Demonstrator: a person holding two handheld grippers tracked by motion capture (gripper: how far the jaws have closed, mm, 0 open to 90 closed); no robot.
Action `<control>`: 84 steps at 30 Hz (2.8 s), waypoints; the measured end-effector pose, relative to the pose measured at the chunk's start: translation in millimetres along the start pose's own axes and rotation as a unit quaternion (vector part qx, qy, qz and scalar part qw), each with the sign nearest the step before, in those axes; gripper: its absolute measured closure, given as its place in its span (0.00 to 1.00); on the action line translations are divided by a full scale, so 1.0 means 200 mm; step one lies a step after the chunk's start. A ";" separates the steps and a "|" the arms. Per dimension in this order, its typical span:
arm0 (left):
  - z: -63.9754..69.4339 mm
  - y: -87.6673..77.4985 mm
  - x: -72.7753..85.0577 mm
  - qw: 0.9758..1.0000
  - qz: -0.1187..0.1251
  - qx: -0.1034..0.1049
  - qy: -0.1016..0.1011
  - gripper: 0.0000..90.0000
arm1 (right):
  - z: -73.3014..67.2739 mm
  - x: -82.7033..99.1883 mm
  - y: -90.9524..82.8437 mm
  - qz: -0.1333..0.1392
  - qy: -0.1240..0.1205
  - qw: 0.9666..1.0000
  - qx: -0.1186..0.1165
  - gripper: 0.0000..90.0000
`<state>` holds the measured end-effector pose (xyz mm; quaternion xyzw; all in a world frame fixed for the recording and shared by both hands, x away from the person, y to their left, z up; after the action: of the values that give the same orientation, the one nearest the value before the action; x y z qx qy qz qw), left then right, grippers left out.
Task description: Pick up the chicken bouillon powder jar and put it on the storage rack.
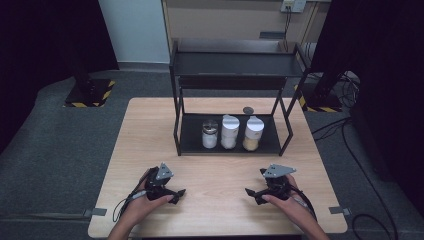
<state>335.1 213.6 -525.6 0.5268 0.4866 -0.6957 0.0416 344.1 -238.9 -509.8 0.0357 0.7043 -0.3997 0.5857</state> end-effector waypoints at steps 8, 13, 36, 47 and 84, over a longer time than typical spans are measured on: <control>0.00 0.00 0.00 1.000 0.000 0.000 0.000 0.00 | -0.02 0.00 0.05 -0.008 -0.007 1.000 -0.005 0.05; 0.00 0.00 0.00 1.000 0.000 0.000 0.000 0.00 | -0.03 0.00 0.07 -0.011 -0.010 1.000 -0.005 0.05; 0.00 0.00 0.00 1.000 0.000 0.001 0.000 0.00 | -0.01 0.00 0.14 -0.026 -0.008 1.000 0.010 0.05; 0.00 0.00 0.00 1.000 0.000 0.001 0.000 0.00 | 0.00 0.00 0.16 -0.037 -0.004 0.999 0.017 0.05; 0.00 0.00 0.00 1.000 0.001 0.000 0.000 0.00 | 0.04 0.01 0.14 -0.062 0.008 0.998 0.027 0.01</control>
<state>334.5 213.5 -525.8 0.5273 0.4860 -0.6957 0.0415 365.1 -225.5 -525.8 0.0110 0.6984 -0.4537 0.5533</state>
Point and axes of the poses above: each handheld gripper's, and its own axes: y roughly forward along the jaws, x roughly out of its underside, z roughly to its right, the point moved 10 cm from there along y, roughly forward along the jaws, and after that the axes turned 4 degrees about z, right-handed, at the moved point
